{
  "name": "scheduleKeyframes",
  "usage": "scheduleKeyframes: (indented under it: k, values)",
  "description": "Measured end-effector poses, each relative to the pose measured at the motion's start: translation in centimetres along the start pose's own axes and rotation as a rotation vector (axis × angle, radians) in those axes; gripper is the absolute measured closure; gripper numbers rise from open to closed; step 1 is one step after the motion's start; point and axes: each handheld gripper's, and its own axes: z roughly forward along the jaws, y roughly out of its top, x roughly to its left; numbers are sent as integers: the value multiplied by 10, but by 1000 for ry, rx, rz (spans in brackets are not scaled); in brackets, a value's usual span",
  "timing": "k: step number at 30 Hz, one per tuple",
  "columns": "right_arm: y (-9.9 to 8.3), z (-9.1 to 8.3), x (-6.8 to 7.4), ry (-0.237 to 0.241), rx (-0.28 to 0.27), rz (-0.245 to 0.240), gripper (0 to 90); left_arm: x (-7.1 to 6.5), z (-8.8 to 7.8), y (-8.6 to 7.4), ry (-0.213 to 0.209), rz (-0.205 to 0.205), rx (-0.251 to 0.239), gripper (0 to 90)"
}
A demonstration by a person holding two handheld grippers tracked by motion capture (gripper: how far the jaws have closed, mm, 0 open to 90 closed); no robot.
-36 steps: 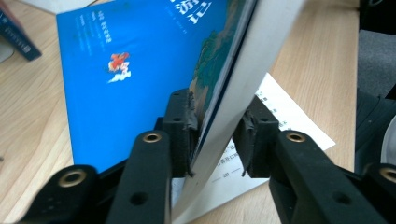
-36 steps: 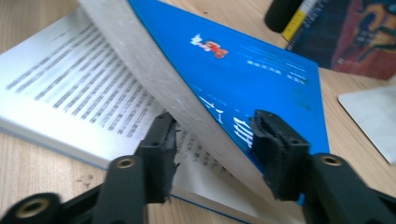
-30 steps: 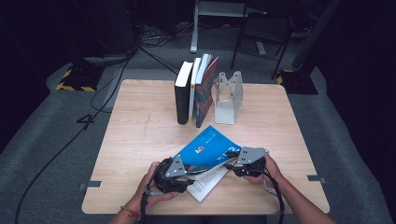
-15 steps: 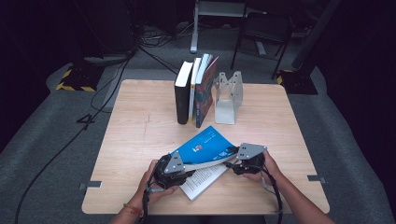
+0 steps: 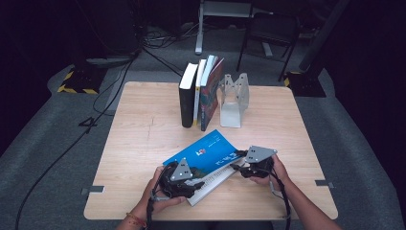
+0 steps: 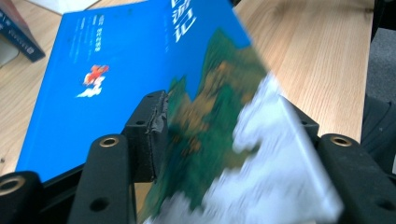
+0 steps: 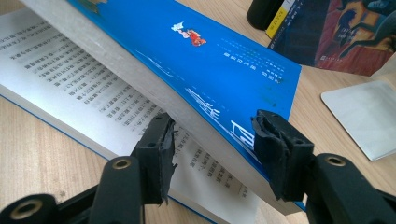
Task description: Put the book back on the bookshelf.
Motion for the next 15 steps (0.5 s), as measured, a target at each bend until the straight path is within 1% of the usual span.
scheduleKeyframes:
  k: [1, 2, 3, 4, 6, 7, 8, 10, 11, 12, 13, 14, 15]
  values:
    - [1, 0, 1, -6, 5, -6, 489, -2, 1, 1, 18, 19, 10, 484]
    - [2, 1, 2, -13, 8, -12, 487, -2, 1, 1, 18, 19, 10, 522]
    - [2, 1, 3, -14, 13, -11, 486, -2, -2, 1, 30, 37, -1, 590]
    - [2, 2, 4, -17, 16, -11, 484, -1, -4, 1, 37, 42, -6, 649]
    - [3, 2, 4, -19, 14, -19, 484, 1, -6, 0, 41, 49, -11, 693]
    - [4, 3, 5, -12, 1, -21, 477, 4, -8, -2, 41, 59, -13, 704]
    - [4, 3, 5, -12, 1, -21, 477, 8, -10, -5, 33, 52, -11, 704]
    - [4, 6, 5, 21, -2, -12, 450, 14, -12, -11, 24, 35, -5, 706]
    - [1, 8, 3, 7, 8, -7, 433, 19, -16, -17, 24, 20, -10, 703]
    - [1, 8, 3, 7, 8, -7, 433, 19, -16, -17, 24, 20, -10, 700]
    - [-3, 8, -4, 20, -13, 24, 441, 26, -22, -23, 12, -2, -23, 695]
    - [-4, 8, -7, 21, -17, 36, 498, 28, -24, -25, 8, -12, -25, 693]
    - [-5, 8, -8, 17, -22, 37, 526, 28, -24, -25, 8, -12, -25, 691]
